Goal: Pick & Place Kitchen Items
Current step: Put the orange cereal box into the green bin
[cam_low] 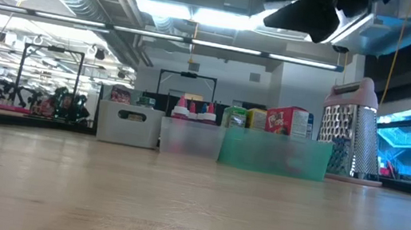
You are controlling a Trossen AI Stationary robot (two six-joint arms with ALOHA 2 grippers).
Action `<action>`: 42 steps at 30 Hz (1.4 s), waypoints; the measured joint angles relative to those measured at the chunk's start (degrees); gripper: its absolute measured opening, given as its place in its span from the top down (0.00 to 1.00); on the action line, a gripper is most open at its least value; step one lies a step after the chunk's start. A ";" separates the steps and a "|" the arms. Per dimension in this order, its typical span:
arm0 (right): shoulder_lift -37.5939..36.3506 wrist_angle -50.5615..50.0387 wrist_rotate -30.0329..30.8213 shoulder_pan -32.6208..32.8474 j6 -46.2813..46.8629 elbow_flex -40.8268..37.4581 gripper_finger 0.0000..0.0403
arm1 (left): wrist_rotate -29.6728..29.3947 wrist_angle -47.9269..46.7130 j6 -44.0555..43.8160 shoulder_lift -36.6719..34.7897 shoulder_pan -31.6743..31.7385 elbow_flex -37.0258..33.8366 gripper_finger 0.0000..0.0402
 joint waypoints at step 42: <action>5.40 15.44 0.20 1.07 9.81 0.00 0.26 | -0.39 -22.41 -10.10 5.13 -7.63 8.32 0.23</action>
